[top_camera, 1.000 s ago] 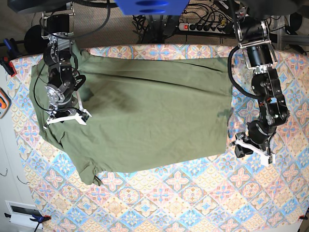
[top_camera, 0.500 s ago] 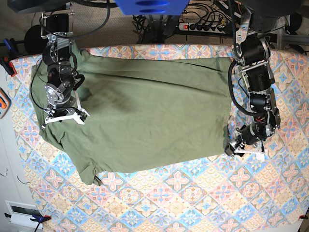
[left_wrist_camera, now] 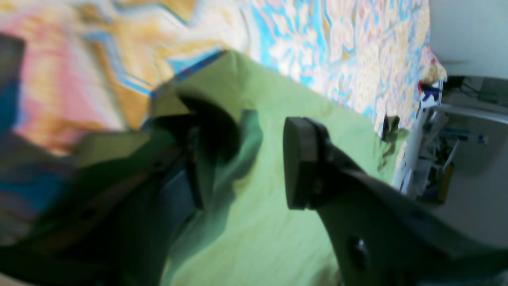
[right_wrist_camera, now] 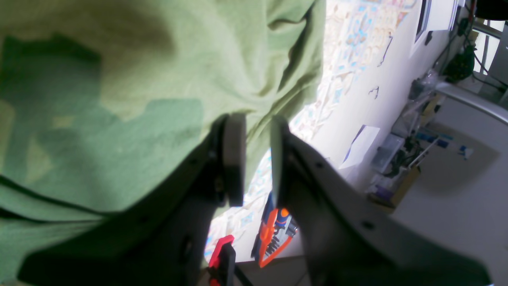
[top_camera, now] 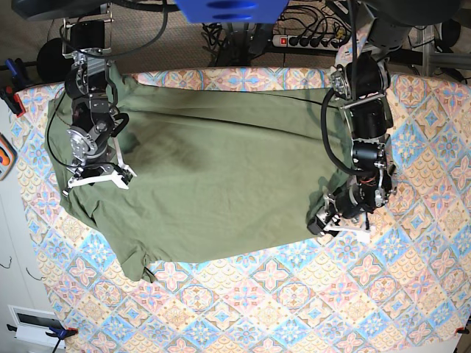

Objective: Layout the t-shirt on the table in an organized manner, then fold the t-shirt properly
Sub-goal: 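Grasp the shirt's side edge with the left gripper and pull it outward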

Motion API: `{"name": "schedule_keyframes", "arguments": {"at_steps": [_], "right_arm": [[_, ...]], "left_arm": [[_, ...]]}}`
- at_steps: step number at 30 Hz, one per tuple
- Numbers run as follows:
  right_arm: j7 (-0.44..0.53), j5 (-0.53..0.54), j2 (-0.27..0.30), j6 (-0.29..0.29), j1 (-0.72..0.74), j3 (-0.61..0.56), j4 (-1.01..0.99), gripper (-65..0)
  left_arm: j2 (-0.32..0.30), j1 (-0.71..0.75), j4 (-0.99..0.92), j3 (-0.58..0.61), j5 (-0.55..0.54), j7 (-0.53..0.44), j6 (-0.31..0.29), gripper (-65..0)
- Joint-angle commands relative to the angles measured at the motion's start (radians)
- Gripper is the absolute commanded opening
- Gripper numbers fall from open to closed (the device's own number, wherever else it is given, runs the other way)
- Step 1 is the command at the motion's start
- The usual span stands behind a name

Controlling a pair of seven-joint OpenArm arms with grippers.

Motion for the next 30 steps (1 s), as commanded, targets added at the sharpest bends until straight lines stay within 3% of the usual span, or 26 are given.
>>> {"name": "schedule_keyframes", "arguments": {"at_steps": [1, 4, 5, 7, 10, 13, 16, 20, 22, 26, 30], "right_arm": [[0.002, -0.011, 0.011, -0.008, 0.012, 0.009, 0.021, -54.5], [0.002, -0.011, 0.011, -0.008, 0.012, 0.009, 0.021, -54.5], [0.002, -0.011, 0.011, -0.008, 0.012, 0.009, 0.021, -54.5], [0.002, -0.011, 0.011, -0.008, 0.012, 0.009, 0.021, -54.5], [0.002, -0.011, 0.011, -0.008, 0.012, 0.009, 0.021, -54.5], [0.002, -0.011, 0.011, -0.008, 0.015, 0.009, 0.021, -54.5], [0.003, -0.011, 0.015, -0.008, 0.012, 0.009, 0.021, -54.5], [0.003, -0.011, 0.015, -0.008, 0.012, 0.009, 0.021, -54.5], [0.003, -0.011, 0.015, -0.008, 0.012, 0.009, 0.021, -54.5], [0.003, -0.011, 0.015, -0.008, 0.012, 0.004, 0.021, -54.5], [0.003, -0.011, 0.015, -0.008, 0.012, 0.003, 0.021, -54.5]], "left_arm": [[0.000, -0.025, 0.020, 0.035, -0.020, 0.000, -0.008, -45.1], [0.001, -0.023, 0.035, 0.183, -0.023, 0.000, -0.011, -62.1], [-0.003, -0.020, 0.061, 0.252, -0.023, 0.003, -0.014, -65.0], [-0.009, 0.020, 0.173, 0.398, -0.021, 0.005, -0.011, -65.0], [-0.072, 0.093, 0.400, 0.598, 0.039, 0.006, -0.010, -65.0], [-0.121, 0.139, 0.460, 0.676, 0.134, -0.001, -0.010, -65.0], [-0.140, 0.205, 0.512, 0.593, 0.172, -0.047, -0.008, -65.0], [-0.132, 0.233, 0.525, 0.297, 0.140, -0.058, -0.008, -64.9], [-0.132, 0.233, 0.525, 0.182, 0.092, -0.052, -0.008, -60.8], [-0.138, 0.214, 0.517, 0.096, 0.019, -0.052, -0.008, -48.5], [-0.131, 0.152, 0.384, 0.035, -0.018, -0.055, -0.008, -34.8]]}}
